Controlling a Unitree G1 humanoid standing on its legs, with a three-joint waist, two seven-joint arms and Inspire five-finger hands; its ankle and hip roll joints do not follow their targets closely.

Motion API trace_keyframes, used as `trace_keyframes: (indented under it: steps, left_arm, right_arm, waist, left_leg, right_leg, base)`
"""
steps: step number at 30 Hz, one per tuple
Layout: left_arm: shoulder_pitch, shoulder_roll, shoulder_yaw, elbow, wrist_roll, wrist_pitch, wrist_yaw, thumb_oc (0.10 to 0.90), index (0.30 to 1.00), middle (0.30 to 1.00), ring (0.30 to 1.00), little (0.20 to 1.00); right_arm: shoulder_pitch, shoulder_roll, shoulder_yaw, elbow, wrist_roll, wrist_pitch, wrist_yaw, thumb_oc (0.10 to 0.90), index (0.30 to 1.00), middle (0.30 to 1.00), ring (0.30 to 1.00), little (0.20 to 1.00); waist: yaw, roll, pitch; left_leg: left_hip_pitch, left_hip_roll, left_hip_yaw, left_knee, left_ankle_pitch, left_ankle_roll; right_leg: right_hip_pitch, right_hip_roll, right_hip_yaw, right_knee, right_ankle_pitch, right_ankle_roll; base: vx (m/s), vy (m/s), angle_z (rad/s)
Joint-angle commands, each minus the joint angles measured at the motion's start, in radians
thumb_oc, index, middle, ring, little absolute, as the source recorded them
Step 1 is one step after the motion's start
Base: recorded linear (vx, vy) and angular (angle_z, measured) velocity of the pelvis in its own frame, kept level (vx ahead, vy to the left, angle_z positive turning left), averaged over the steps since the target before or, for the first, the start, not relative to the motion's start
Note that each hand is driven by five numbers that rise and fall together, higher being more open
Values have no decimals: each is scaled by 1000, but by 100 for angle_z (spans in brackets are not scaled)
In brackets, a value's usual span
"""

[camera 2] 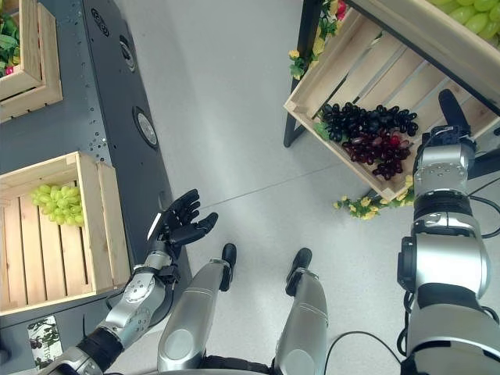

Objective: Pick up the fruits from the basket on one side to the basket on the other side

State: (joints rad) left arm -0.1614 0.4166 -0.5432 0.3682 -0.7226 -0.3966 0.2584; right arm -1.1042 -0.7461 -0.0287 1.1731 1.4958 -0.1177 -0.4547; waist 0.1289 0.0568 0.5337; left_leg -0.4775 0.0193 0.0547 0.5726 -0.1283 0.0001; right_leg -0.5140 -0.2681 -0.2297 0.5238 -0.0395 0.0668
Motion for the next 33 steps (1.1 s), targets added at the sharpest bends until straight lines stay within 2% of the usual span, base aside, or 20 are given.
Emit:
trace_keyframes:
  steps: [1,4,7,11,18,23,28,30,33]
  left_arm:
    - [-1,16,26,-126,-5,-106,-7,800,900,900,900,900]
    - [-4,7,37,-107,-2,-109,-16,800,900,900,900,900]
    - [-8,-1,54,-83,7,-109,-30,800,900,900,900,900]
    - [-9,-16,81,-51,31,-98,-36,800,900,900,900,900]
    - [1,-38,137,9,70,-68,-64,800,900,900,900,900]
    - [14,-53,163,70,90,-49,-79,800,900,900,900,900]
    - [39,-82,169,159,129,-29,-93,800,900,900,900,900]
    - [59,-91,175,172,138,-31,-92,800,900,900,900,900]
    - [95,-103,186,180,155,-27,-96,800,900,900,900,900]
  right_arm:
    - [-124,-123,67,-55,-114,18,87,800,900,900,900,900]
    - [-86,-99,83,-70,-204,78,180,800,900,900,900,900]
    - [-15,-65,100,-100,-335,94,273,800,900,900,900,900]
    - [122,6,135,-168,-472,53,418,800,900,900,900,900]
    - [369,155,197,-312,-647,-28,564,800,900,900,900,900]
    - [511,260,231,-378,-691,-63,585,800,900,900,900,900]
    - [640,375,291,-456,-736,-95,571,800,900,900,900,900]
    - [689,393,305,-482,-801,-112,535,800,900,900,900,900]
    - [784,423,323,-538,-809,-125,529,800,900,900,900,900]
  waist:
    - [3,22,-14]
    - [1,14,-14]
    - [-1,4,-18]
    - [-6,-16,-44]
    - [-13,-52,-93]
    - [-19,-73,-150]
    - [-33,-83,-216]
    - [-37,-84,-238]
    - [-46,-86,-274]
  left_leg:
    - [56,-10,30,-19,-6,4]
    - [84,-4,34,-27,-4,2]
    - [123,2,39,-45,0,-1]
    - [184,15,47,-84,8,-3]
    - [286,39,60,-166,29,-9]
    - [356,42,65,-251,53,-10]
    - [434,42,66,-362,86,-16]
    - [450,41,68,-388,95,-17]
    - [474,39,68,-424,104,-18]
  right_leg:
    - [122,50,-26,80,-88,-77]
    - [155,51,-28,61,-85,-78]
    - [198,52,-31,31,-78,-77]
    - [266,49,-31,-26,-62,-67]
    - [386,45,-30,-132,-33,-41]
    - [459,49,-27,-217,-8,-18]
    - [520,60,-11,-305,18,6]
    - [531,63,-9,-327,26,11]
    - [548,69,-3,-363,37,15]
  base:
    - [0,0,0]
    - [-1,13,-3]
    - [12,11,-5]
    - [58,-4,0]
    - [74,-24,0]
    - [91,-19,0]
    - [102,-16,0]
    - [89,13,3]
    - [92,14,-4]
